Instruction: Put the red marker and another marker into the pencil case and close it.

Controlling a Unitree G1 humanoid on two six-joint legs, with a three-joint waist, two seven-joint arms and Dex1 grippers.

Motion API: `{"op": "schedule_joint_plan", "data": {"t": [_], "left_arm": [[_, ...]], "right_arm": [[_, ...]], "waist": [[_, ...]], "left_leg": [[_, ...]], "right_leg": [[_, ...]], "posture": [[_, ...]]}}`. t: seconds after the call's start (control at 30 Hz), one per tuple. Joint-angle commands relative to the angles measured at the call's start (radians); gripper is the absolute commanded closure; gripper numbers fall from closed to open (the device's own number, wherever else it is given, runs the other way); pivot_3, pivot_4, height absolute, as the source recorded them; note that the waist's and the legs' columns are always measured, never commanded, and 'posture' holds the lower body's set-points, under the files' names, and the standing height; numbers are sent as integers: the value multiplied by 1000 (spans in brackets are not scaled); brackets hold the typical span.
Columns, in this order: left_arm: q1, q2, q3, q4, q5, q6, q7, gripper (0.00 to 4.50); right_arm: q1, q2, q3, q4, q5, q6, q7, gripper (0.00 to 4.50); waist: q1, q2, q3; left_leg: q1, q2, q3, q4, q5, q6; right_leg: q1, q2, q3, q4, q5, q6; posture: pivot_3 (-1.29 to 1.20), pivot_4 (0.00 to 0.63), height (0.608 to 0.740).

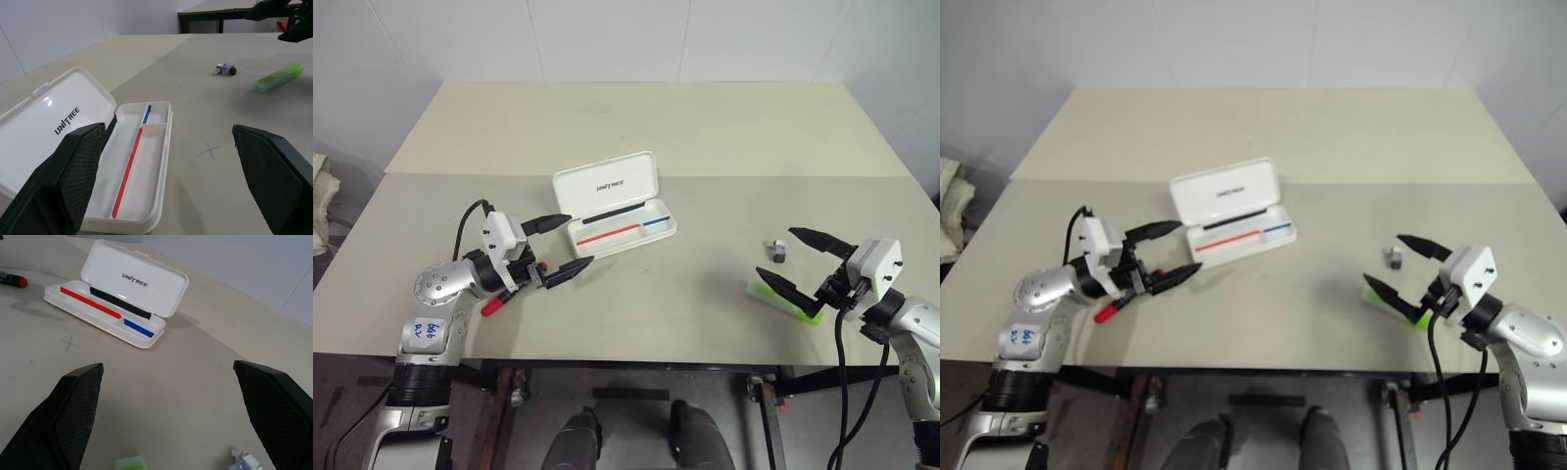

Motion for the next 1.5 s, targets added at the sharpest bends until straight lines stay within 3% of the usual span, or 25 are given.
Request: {"op": "schedule_joint_plan", "data": {"t": [0.03, 0.37, 0.47, 0.67, 0.83, 1.13, 1.5], "left_arm": [[-6, 30, 27, -51, -12, 17, 4, 60], [30, 60, 25, -92, -6, 58, -1, 60], [39, 79, 38, -76, 15, 51, 9, 674], [29, 95, 11, -38, 51, 63, 16, 2676], [-12, 94, -26, 44, 103, 36, -5, 2676], [-217, 34, -151, 301, 218, -19, -33, 2676], [-314, 27, -213, 417, 294, -31, -77, 2676]], "right_arm": [[-17, 18, 38, -46, 15, -6, 16, 0], [-170, 60, 201, -59, 10, 46, 39, 0], [-231, 91, 250, -36, -5, 45, 48, 0], [-287, 133, 293, -34, -9, 49, 49, 0], [-299, 141, 310, -45, -17, 51, 45, 0], [-319, 169, 331, -44, -31, 26, 50, 0], [-316, 212, 343, -55, -55, 1, 22, 0]], "waist": [[-2, 0, 0], [-3, 0, 0], [-2, 0, 0], [1, 0, 0], [1, 0, 0], [-4, 0, 0], [-2, 0, 0]], "left_leg": [[0, 0, 1, 0, 0, 0], [0, 4, 6, 0, 0, 0], [0, 5, 6, 0, 0, 0], [-1, 5, 6, 0, -2, 0], [-1, 5, 6, 0, -2, 0], [-1, 6, 8, 0, -2, 0], [-2, 7, 8, 0, -2, -1]], "right_leg": [[0, 0, 1, -1, 0, 0], [-2, 5, 5, -6, 5, -1], [-2, 6, 5, -6, 6, -2], [-3, 6, 6, -5, 6, -1], [-3, 7, 6, -6, 6, -1], [-4, 8, 7, -3, 8, 0], [-4, 10, 7, -4, 9, 0]], "posture": [[0, 150, 740], [0, 150, 740], [0, 150, 740], [0, 150, 740], [0, 150, 740], [0, 150, 740], [0, 150, 740]]}}
